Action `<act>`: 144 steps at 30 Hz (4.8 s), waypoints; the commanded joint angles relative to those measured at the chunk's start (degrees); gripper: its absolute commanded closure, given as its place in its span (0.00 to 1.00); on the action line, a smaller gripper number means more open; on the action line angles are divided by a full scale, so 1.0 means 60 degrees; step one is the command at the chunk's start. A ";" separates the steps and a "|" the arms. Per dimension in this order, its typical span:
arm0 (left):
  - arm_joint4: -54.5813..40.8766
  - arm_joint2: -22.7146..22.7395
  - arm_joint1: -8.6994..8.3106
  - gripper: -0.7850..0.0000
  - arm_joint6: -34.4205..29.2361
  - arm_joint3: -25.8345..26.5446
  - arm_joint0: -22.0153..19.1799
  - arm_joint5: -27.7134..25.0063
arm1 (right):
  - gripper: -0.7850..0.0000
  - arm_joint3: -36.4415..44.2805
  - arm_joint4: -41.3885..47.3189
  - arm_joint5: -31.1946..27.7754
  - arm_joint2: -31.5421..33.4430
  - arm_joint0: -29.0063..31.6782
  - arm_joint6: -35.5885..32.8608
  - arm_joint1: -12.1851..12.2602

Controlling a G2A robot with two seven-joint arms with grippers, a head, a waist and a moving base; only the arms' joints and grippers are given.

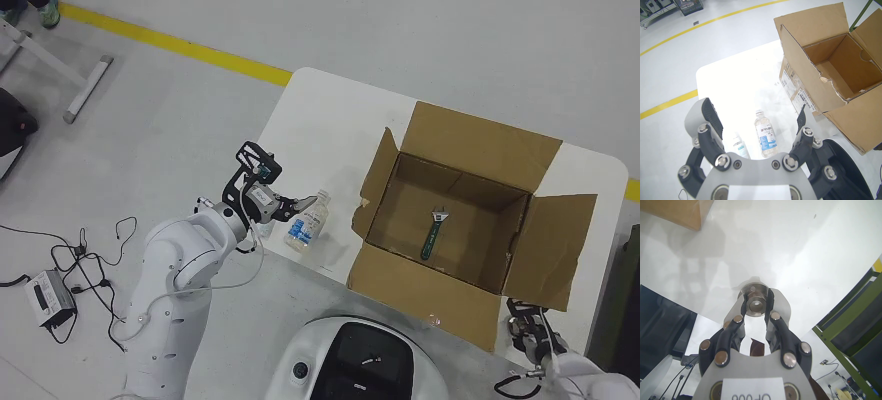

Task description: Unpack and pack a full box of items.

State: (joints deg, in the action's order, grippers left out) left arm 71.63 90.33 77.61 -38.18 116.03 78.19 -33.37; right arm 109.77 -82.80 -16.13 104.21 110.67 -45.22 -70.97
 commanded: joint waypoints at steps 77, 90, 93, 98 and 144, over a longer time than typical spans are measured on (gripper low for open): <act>0.0000 0.0000 0.0000 0.00 0.0000 0.0000 0.0000 0.0000 | 1.00 0.2522 0.1918 0.5355 -0.3580 -0.4335 -0.2424 0.0654; 0.0000 0.0000 0.0000 0.00 0.0000 0.0000 0.0000 0.0000 | 1.00 -0.1481 0.1280 0.6766 -0.6272 -0.6986 -0.2734 0.0138; 0.0000 0.0000 0.0000 0.00 0.0000 0.0000 0.0000 0.0000 | 1.00 -0.2119 0.1623 0.7154 -0.6433 -0.7309 -0.2828 0.0017; 0.0000 0.0000 0.0000 0.00 0.0000 0.0000 0.0000 0.0000 | 0.95 -0.2910 0.2054 0.7511 -0.6595 -0.7862 -0.2899 -0.0146; 0.0000 0.0000 0.0000 0.00 0.0000 0.0000 0.0000 0.0000 | 0.00 -0.4964 0.0455 0.6954 -0.7221 -0.9761 -0.5581 -0.0913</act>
State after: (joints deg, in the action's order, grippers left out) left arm 71.63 90.33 77.61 -38.18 116.03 78.19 -33.37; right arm 80.15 -79.82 25.50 60.49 52.01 -78.79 -76.23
